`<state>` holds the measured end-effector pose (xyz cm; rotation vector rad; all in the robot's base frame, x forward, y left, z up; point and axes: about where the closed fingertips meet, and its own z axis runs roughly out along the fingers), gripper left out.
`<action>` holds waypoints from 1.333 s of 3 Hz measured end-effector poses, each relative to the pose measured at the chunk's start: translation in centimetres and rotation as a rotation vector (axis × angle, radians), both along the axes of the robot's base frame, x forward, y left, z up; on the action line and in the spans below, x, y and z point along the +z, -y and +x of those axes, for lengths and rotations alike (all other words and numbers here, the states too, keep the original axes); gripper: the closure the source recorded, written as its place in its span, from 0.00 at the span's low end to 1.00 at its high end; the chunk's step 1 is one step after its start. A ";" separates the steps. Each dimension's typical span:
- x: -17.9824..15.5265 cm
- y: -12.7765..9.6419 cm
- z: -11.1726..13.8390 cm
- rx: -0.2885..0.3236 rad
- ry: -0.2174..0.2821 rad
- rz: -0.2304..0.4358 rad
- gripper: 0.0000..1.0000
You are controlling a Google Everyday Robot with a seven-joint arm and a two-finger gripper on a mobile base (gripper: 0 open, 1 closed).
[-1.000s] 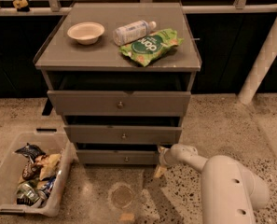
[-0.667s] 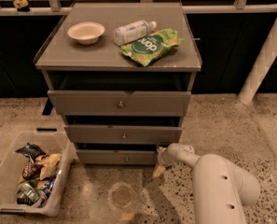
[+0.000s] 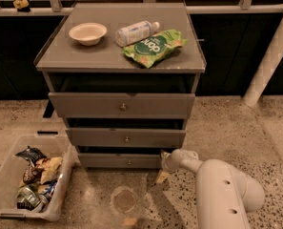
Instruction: Open bottom drawer
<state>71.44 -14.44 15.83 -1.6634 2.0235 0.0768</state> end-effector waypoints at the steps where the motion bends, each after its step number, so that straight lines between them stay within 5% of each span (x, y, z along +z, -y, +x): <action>1: -1.0 0.1 0.6 -0.018 0.024 0.005 0.00; 4: -1.1 0.1 0.6 -0.019 0.025 0.005 0.64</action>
Offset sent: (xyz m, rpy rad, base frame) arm 0.0050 -0.0006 -0.0090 0.0043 -0.0216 -0.0162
